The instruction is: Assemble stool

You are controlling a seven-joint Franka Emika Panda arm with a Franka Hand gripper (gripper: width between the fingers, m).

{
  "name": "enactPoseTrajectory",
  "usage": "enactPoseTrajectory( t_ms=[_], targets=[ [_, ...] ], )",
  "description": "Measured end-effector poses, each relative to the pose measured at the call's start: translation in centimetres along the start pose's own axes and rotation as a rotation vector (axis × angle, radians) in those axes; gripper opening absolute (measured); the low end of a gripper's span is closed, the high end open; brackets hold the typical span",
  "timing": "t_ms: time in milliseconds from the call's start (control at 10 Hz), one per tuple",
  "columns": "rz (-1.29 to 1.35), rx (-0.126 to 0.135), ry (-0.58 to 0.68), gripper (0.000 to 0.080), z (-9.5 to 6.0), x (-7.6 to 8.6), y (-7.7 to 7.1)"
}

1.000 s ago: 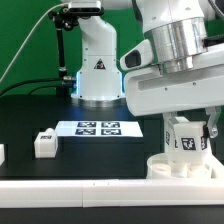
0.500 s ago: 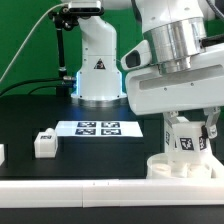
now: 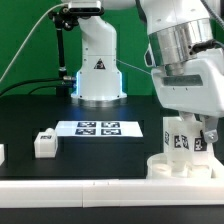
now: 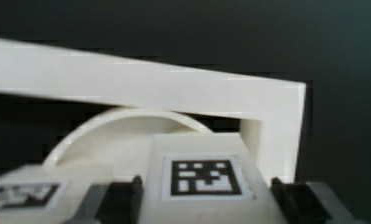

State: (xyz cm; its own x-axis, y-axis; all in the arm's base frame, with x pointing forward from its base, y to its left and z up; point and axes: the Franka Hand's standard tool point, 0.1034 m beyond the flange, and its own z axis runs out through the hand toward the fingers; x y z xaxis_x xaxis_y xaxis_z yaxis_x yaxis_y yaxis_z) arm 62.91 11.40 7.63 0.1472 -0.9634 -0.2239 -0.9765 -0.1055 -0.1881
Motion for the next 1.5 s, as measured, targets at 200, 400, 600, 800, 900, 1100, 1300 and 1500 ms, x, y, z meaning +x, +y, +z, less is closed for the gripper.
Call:
enactPoseTrajectory(
  t_ms=[200, 400, 600, 800, 900, 1100, 1300, 1500],
  targets=[
    [0.151, 0.018, 0.001, 0.0338, 0.07, -0.16, -0.06],
    [0.273, 0.019, -0.006, 0.0338, 0.10, -0.26, -0.05],
    [0.424, 0.020, -0.019, 0.0338, 0.19, -0.16, -0.15],
    [0.653, 0.035, -0.032, 0.0338, 0.29, -0.19, -0.23],
    [0.755, 0.045, -0.038, 0.0338, 0.32, -0.27, -0.26],
    [0.874, 0.055, -0.053, 0.0338, 0.45, -0.70, -0.30],
    [0.799, 0.056, -0.048, 0.0414, 0.48, -0.80, -0.26],
    [0.629, 0.067, -0.050, 0.0549, -0.45, -0.80, -0.73]
  ],
)
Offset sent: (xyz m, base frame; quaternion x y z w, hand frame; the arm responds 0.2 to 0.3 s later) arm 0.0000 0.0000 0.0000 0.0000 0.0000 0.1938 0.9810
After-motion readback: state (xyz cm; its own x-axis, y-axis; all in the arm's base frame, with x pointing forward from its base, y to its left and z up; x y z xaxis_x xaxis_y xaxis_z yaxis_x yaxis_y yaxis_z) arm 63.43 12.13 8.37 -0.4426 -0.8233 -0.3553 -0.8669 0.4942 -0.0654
